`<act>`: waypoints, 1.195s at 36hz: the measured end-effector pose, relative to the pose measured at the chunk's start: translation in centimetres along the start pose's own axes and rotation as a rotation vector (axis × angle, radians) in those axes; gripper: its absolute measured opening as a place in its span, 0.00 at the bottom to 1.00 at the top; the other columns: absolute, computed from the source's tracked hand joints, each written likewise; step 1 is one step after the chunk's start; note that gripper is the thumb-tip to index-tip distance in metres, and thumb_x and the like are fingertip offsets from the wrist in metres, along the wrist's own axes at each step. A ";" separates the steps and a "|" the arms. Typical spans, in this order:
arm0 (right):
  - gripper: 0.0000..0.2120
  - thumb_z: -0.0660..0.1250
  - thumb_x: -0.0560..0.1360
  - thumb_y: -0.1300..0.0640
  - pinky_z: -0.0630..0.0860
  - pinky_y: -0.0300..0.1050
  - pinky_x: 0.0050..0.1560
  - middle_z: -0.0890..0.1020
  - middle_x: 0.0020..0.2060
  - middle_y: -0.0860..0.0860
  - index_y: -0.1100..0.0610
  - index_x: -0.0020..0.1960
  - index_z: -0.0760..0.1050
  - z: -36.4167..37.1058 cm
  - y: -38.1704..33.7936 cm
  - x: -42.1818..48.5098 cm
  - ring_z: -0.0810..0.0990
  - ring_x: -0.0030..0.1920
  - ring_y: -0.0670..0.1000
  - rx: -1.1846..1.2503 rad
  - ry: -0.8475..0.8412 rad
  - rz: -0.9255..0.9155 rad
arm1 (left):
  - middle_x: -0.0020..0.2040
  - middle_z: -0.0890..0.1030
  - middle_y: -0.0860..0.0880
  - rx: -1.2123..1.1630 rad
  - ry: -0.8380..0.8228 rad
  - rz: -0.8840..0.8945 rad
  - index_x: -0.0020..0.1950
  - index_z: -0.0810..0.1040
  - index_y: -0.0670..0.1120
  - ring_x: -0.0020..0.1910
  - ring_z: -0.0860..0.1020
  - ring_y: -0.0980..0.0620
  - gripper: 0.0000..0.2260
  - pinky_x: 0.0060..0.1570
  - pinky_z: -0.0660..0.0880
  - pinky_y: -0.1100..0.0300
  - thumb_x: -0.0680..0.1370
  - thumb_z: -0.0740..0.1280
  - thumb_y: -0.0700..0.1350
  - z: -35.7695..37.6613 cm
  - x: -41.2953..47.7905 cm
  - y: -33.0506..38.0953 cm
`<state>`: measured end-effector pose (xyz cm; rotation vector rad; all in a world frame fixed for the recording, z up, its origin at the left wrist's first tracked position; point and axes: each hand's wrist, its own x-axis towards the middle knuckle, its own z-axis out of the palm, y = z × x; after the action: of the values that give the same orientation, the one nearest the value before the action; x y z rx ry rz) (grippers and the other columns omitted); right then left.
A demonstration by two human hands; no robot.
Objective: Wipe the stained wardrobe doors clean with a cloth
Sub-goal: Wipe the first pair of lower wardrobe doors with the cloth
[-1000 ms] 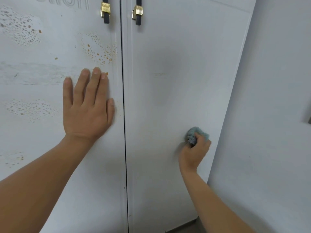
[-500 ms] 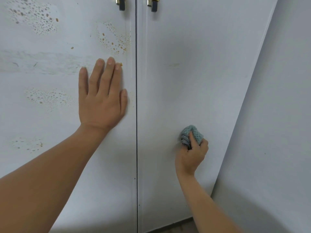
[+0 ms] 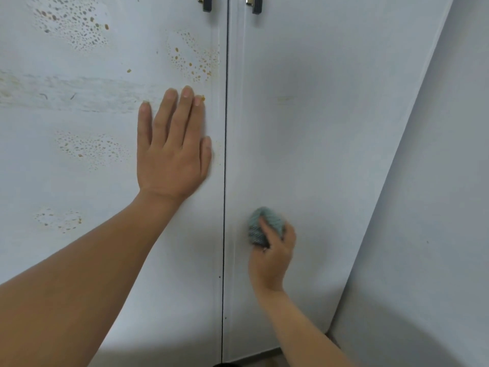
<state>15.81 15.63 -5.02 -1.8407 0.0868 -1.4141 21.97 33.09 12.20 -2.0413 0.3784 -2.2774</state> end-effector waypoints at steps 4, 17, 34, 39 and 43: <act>0.16 0.66 0.71 0.68 0.76 0.46 0.60 0.76 0.59 0.51 0.59 0.56 0.84 -0.5 -0.3 0.1 0.76 0.57 0.57 -0.011 -0.099 -0.253 | 0.79 0.70 0.41 -0.003 -0.002 0.001 0.80 0.68 0.41 0.79 0.67 0.41 0.25 0.78 0.62 0.37 0.84 0.62 0.49 0.0 0.1 0.0; 0.05 0.72 0.77 0.62 0.77 0.50 0.54 0.78 0.55 0.53 0.58 0.52 0.85 -0.2 3.4 -2.9 0.77 0.56 0.56 -0.165 -0.291 -0.735 | 0.79 0.70 0.40 -0.026 -0.002 0.022 0.80 0.68 0.40 0.79 0.67 0.39 0.25 0.77 0.63 0.36 0.84 0.62 0.48 -0.2 -0.1 -0.1; 0.20 0.65 0.78 0.65 0.72 0.51 0.67 0.73 0.62 0.59 0.60 0.69 0.75 -14.4 13.3 11.2 0.76 0.60 0.57 -0.187 0.138 0.519 | 0.83 0.63 0.41 0.015 -0.101 0.019 0.83 0.62 0.40 0.82 0.62 0.40 0.30 0.79 0.54 0.38 0.85 0.62 0.52 -0.9 -7.0 1.2; 0.22 0.62 0.77 0.69 0.72 0.52 0.69 0.72 0.63 0.59 0.60 0.70 0.74 -12.4 15.0 11.3 0.75 0.63 0.59 -0.169 0.184 0.636 | 0.82 0.64 0.41 0.029 -0.084 0.019 0.83 0.63 0.40 0.81 0.63 0.39 0.29 0.76 0.60 0.35 0.84 0.61 0.52 -0.5 -7.3 1.5; 0.20 0.62 0.79 0.67 0.73 0.48 0.62 0.75 0.61 0.59 0.60 0.69 0.75 -8.1 13.0 9.0 0.76 0.61 0.61 -0.146 0.274 0.630 | 0.82 0.65 0.40 0.046 -0.075 0.031 0.82 0.63 0.39 0.80 0.64 0.38 0.29 0.74 0.63 0.34 0.84 0.61 0.51 -0.2 -7.4 1.3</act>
<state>17.52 -2.04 -5.46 -1.5200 0.8502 -1.2072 22.53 33.34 4.72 -2.0761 0.3470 -2.1643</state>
